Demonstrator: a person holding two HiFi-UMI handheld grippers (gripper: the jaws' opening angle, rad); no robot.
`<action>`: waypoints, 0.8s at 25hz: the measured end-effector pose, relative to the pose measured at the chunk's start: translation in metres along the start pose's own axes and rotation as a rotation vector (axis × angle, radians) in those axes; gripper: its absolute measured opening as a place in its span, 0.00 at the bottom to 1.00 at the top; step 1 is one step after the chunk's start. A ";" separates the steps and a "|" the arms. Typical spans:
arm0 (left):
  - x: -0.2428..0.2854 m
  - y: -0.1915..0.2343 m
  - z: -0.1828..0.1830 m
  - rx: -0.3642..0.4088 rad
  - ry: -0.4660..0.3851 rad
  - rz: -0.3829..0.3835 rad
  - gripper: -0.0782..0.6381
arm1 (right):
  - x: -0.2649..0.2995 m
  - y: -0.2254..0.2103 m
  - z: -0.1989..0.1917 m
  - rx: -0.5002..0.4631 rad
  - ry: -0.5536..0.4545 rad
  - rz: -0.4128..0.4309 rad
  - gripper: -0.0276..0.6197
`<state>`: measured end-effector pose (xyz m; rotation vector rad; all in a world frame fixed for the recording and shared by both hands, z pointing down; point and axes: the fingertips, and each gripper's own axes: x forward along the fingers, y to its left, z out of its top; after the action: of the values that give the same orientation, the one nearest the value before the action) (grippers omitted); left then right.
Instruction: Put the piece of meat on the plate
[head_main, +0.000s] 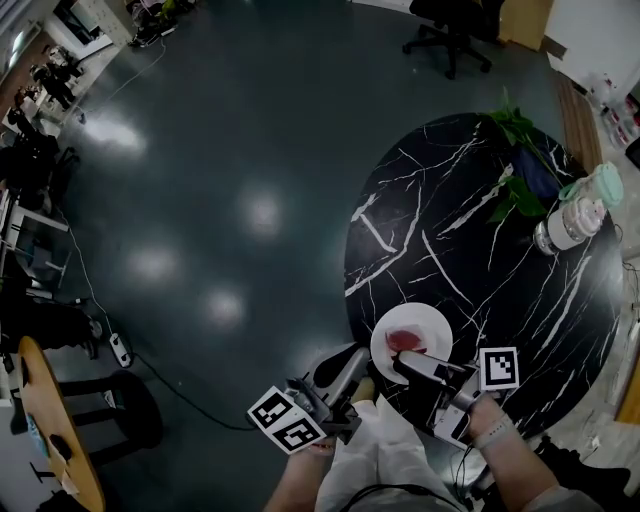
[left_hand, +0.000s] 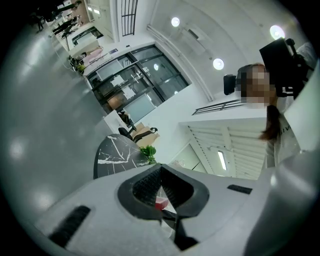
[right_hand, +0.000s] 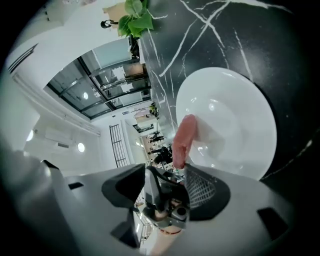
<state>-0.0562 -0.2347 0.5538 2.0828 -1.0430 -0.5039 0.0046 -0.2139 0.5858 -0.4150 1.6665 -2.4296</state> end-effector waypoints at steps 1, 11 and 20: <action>0.000 -0.001 0.000 0.000 0.000 -0.002 0.12 | -0.002 0.000 -0.001 0.004 -0.007 0.003 0.39; 0.002 -0.019 0.006 0.015 0.014 -0.034 0.12 | -0.019 0.039 -0.012 -0.093 -0.047 0.084 0.40; 0.003 -0.078 0.027 0.072 0.059 -0.107 0.12 | -0.041 0.088 -0.044 -0.554 -0.045 -0.021 0.30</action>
<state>-0.0308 -0.2177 0.4769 2.2124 -0.9321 -0.4603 0.0280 -0.1946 0.4828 -0.5504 2.3088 -1.9162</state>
